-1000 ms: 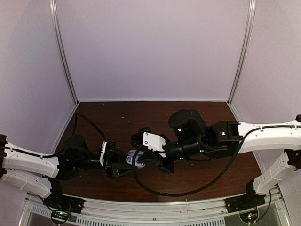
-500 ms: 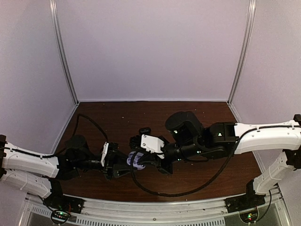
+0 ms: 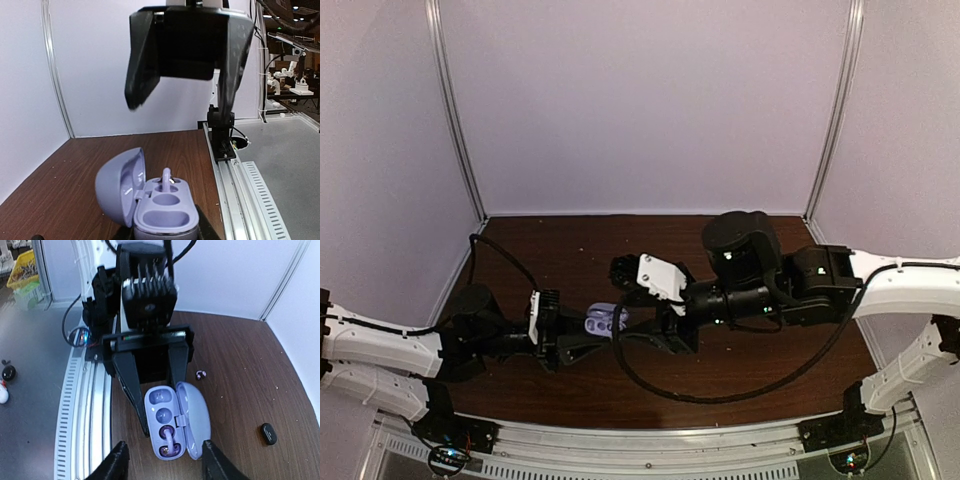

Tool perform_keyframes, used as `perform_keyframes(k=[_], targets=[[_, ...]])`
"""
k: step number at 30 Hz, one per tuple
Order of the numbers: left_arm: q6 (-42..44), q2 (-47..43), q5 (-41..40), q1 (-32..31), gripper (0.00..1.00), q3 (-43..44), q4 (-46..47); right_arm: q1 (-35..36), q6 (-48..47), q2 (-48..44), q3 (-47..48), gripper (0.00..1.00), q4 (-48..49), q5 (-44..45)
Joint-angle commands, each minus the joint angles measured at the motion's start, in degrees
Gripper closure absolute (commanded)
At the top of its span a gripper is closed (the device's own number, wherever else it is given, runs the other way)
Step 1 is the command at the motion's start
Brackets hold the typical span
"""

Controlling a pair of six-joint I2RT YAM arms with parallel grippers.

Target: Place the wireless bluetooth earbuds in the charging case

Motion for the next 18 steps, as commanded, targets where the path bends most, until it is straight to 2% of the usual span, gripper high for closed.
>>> perform_keyframes(k=[1,4,6,7,12,16,18], targets=[[-1.7,-0.7,-4.6,1.0,1.0,0.2,3.0,-0.1,-0.3,-5.9,0.9,0.4,6.5,1.6],[-4.7,-2.0,-10.0,2.9,1.0,-0.1,3.1,-0.3,0.3,-8.3,-2.5,0.24,11.7,3.9],[-7.5,-3.3,-14.8,4.7,1.0,-0.1,1.7,-0.4,1.3,-9.9,-5.9,0.05,15.5,7.8],[-8.9,-4.1,-16.8,6.2,1.0,0.0,0.7,-0.9,2.0,-10.4,-7.6,0.01,17.2,9.4],[-16.8,-8.3,-25.2,12.9,1.0,1.3,-6.5,-8.2,5.7,-5.4,-9.9,0.0,18.2,9.0],[-19.4,-11.2,-31.2,15.7,1.0,4.0,-14.4,-9.1,6.1,5.8,-7.8,0.01,20.3,8.0],[-20.6,-12.2,-34.2,16.7,1.0,5.8,-18.6,-9.1,7.1,12.7,-4.6,0.04,21.7,6.9]])
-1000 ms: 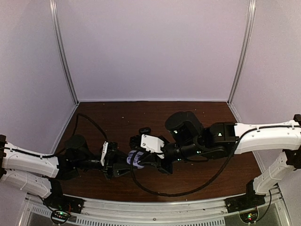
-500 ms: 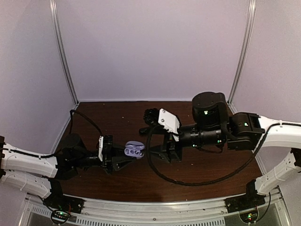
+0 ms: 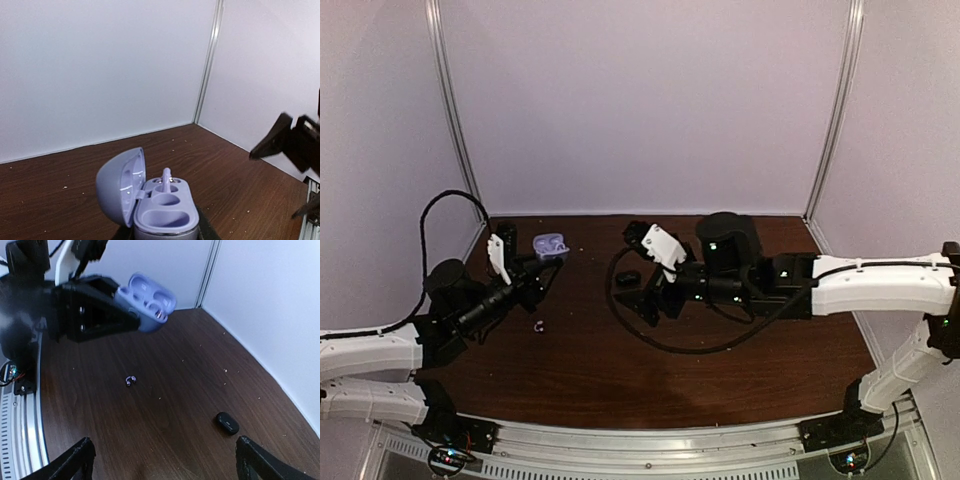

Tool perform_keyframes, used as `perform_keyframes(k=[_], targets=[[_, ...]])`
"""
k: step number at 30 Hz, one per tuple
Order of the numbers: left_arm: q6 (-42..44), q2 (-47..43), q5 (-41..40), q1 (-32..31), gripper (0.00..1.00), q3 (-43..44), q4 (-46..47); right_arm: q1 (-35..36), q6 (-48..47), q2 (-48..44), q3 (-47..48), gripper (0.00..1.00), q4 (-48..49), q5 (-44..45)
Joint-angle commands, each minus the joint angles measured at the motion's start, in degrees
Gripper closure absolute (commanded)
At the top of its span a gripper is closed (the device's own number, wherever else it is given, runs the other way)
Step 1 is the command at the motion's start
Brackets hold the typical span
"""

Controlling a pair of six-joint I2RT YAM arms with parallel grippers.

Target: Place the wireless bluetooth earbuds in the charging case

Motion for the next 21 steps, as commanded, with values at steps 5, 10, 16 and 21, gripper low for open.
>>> perform_keyframes(k=[5,10,16,21], targets=[[-8.9,-5.1,-12.1,4.7,1.0,6.2,-13.9,0.1,5.9,25.8,13.3,0.09,6.3,-5.1],[-10.2,-6.9,-13.9,6.1,1.0,6.6,-17.2,0.3,7.7,39.5,23.9,0.15,7.3,-8.0],[-10.8,-7.6,-14.4,7.1,1.0,7.5,-19.2,0.5,10.7,52.4,36.5,0.2,5.6,-10.6],[-10.8,-8.2,-14.3,7.2,1.0,7.5,-18.8,0.7,11.4,59.6,44.5,0.21,4.1,-10.1]])
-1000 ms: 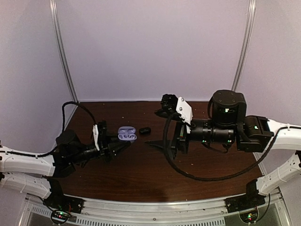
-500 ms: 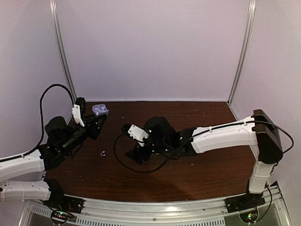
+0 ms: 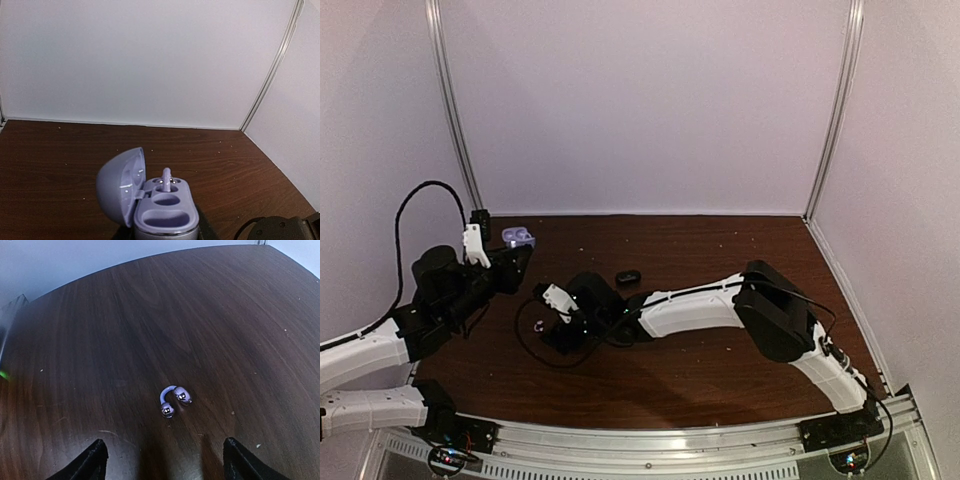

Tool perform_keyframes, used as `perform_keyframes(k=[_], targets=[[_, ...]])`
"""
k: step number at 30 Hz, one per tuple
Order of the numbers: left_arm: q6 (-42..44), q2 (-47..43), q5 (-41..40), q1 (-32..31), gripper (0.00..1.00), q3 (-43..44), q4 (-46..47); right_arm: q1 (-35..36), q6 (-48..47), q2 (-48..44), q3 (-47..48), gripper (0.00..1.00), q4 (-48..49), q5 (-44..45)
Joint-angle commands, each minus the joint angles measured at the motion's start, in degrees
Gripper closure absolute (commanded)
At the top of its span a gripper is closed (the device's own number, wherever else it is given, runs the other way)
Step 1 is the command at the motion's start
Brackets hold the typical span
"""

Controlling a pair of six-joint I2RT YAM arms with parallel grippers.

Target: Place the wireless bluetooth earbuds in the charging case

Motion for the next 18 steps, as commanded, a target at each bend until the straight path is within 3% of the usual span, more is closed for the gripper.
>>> perform_keyframes(k=[1,9,18], targets=[[-0.6,-1.2,-0.7,0.5,1.0,2.3,1.7,0.6,1.8,4.6,6.5,0.21,-1.1,0.0],[0.2,-1.6,-0.3,0.5,1.0,2.2,2.3,1.2,1.5,14.4,19.3,0.26,-5.7,3.8],[0.4,-2.2,-0.3,0.6,1.0,1.3,2.7,1.3,0.8,20.4,26.1,0.4,-10.5,11.3]])
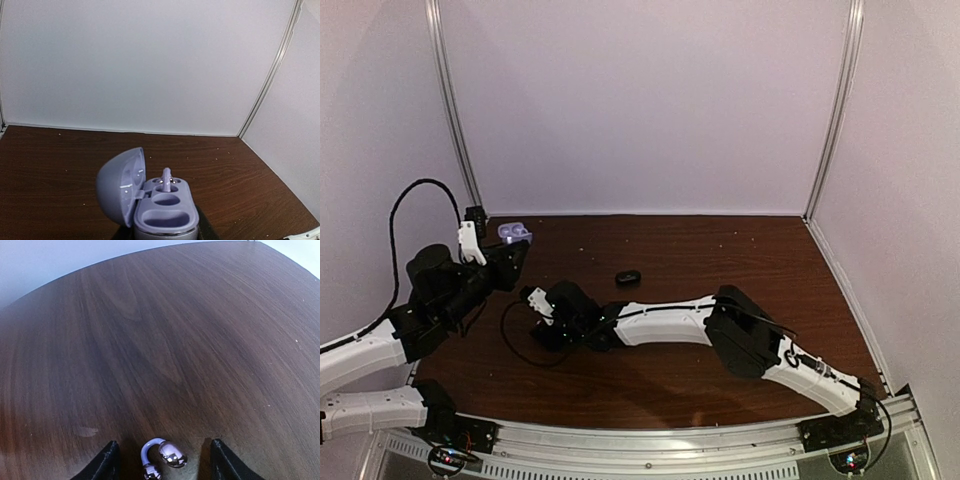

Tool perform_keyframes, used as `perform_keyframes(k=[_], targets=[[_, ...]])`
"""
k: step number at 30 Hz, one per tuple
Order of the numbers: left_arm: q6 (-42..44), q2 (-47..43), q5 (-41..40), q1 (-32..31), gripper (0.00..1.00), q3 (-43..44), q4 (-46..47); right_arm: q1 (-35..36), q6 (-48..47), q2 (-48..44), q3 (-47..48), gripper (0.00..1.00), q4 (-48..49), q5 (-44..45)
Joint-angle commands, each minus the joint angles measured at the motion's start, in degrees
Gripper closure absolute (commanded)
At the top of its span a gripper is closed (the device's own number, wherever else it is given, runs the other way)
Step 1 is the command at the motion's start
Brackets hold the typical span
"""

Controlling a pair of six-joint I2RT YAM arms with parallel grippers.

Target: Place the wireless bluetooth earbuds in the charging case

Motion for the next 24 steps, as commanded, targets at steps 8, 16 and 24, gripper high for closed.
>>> perform_keyframes(k=[8,16,24], targets=[[0.5,-0.3,0.2,0.4,1.0,0.7,3.3,0.0,0.2,4.5,4.1,0.6,-9.6,8.5],[1.1,-0.2,0.4,0.4,1.0,0.3,3.1,-1.3,-0.4,-1.4,-4.6,0.79,-8.4,5.9],[1.3,0.3,0.9,0.4,1.0,-0.2,3.3,-2.9,-2.1,-14.6,-25.1,0.91,-0.6,0.1]])
